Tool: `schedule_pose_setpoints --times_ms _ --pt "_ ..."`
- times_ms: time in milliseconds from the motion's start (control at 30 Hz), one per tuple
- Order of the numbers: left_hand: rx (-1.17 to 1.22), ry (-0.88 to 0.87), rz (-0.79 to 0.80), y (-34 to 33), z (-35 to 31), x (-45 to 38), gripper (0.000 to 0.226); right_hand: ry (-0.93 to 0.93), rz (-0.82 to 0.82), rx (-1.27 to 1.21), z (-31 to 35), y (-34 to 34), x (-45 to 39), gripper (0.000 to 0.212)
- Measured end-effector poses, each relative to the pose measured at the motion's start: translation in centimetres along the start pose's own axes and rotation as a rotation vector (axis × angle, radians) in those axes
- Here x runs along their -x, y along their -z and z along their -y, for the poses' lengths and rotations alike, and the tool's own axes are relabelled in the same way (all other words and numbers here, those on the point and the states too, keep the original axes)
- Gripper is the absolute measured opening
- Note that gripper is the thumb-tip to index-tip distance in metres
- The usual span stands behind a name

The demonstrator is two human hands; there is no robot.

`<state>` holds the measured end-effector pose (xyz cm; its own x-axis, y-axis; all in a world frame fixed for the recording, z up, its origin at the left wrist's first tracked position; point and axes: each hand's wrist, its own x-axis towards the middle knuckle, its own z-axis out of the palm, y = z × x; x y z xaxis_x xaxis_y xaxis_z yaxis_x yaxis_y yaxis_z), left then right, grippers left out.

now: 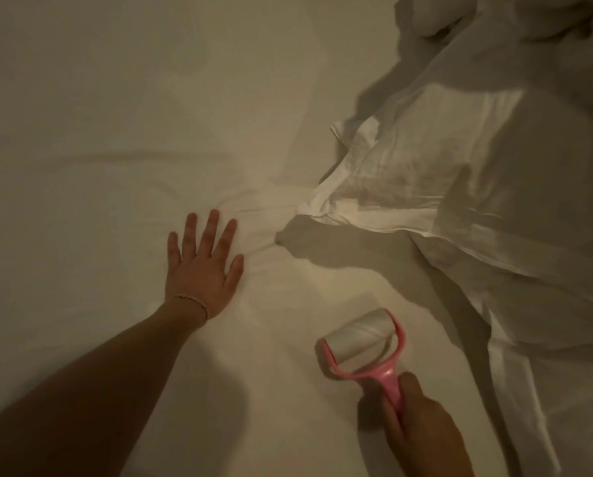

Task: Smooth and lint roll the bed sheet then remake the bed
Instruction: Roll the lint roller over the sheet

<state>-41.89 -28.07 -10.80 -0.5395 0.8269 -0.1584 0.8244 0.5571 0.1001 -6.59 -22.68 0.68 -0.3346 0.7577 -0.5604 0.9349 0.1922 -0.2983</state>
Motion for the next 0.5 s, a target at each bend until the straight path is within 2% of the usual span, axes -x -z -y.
schedule_pose_setpoints --times_ms 133,300,500 --pt "-0.015 0.001 0.012 0.1 0.0 -0.1 0.067 0.017 -0.015 -0.064 1.3 -1.8 1.2 0.038" --pt "-0.002 -0.004 0.002 -0.1 0.1 -0.1 0.067 -0.031 0.116 0.082 5.6 -2.4 -0.8 0.041" --pt "0.000 -0.010 0.027 0.2 0.2 -0.2 0.066 0.043 0.037 0.080 12.0 -1.4 -7.0 0.025"
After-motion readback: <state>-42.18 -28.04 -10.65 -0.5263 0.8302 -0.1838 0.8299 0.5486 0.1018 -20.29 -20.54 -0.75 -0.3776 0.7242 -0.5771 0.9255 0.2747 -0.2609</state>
